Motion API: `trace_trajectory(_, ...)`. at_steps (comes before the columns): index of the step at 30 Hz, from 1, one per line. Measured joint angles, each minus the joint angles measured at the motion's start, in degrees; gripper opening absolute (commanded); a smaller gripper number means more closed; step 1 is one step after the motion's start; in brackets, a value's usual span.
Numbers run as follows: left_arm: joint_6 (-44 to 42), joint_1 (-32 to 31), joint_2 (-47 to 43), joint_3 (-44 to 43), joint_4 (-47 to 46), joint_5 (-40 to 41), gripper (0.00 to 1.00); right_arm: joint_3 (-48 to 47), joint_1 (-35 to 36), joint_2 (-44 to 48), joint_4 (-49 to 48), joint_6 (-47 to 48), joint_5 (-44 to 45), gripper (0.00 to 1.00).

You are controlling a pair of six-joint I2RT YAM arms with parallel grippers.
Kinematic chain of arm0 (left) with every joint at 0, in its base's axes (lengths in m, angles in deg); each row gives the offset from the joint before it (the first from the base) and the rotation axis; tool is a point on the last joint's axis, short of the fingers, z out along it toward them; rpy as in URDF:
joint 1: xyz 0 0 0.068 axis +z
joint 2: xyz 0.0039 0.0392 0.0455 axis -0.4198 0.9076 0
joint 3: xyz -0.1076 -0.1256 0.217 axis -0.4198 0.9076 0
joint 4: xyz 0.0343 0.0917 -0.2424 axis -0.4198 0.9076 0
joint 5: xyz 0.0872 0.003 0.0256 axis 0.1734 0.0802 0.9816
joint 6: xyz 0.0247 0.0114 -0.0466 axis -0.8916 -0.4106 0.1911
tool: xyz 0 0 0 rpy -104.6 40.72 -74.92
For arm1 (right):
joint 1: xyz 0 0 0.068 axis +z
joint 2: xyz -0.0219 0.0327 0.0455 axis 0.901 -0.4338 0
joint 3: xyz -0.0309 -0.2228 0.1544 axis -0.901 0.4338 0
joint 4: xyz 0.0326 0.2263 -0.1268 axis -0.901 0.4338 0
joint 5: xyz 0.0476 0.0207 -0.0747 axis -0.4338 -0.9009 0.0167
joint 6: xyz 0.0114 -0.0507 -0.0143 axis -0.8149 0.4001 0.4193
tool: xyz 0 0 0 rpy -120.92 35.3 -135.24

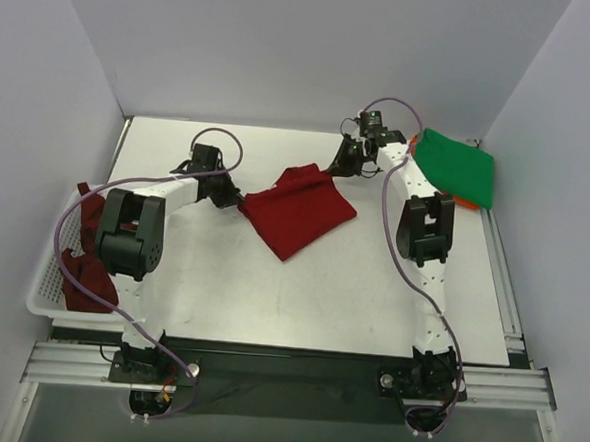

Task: Fold and stack the t-shirts
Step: Fold the long partially folded tshirt into a neat square

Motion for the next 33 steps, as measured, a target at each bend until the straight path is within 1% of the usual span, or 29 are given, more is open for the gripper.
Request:
trace_trajectory(2,0.0,0.3,1.4,-1.1,-0.2,0.0,0.00,-2.0,0.2,-2.5,-0.5,-0.2,-0.3,0.08)
trace_trajectory(5,0.5,0.2,3.8,-2.7,-0.6,0.2,0.00,-2.1,1.0,-3.9,-1.1,-0.3,0.0,0.08)
trace_trajectory(7,0.9,-0.2,5.1,-2.8,-1.0,0.7,0.00,0.0,1.6,-3.6,-2.5,-0.6,1.0,0.07)
trace_trajectory(10,1.5,-0.9,5.5,-2.7,-2.3,1.0,0.00,6.9,2.3,-1.8,-5.6,-1.5,2.6,0.04)
trace_trajectory(12,1.9,-1.5,5.4,-1.9,-3.8,1.3,0.00,14.6,2.4,1.7,-10.4,-3.3,2.8,0.04)
trace_trajectory(17,2.8,-4.0,3.3,2.8,-8.7,2.4,0.00,39.9,2.2,16.3,-20.2,-6.7,5.0,0.03)
trace_trajectory(22,3.9,-8.3,-2.7,12.2,-12.8,3.8,0.00,60.8,2.0,29.5,-28.7,-9.7,6.3,0.02)
trace_trajectory(26,4.3,-12.7,-9.3,19.9,-12.7,5.0,0.00,77.6,2.0,41.4,-34.8,-11.8,7.0,0.02)
trace_trajectory(30,4.1,-16.6,-18.3,28.0,-9.2,5.8,0.00,90.9,2.2,54.3,-35.1,-12.3,7.7,0.04)
trace_trajectory(33,3.8,-18.4,-25.8,31.6,-5.5,6.1,0.00,96.6,2.8,63.5,-31.2,-12.3,8.8,0.07)
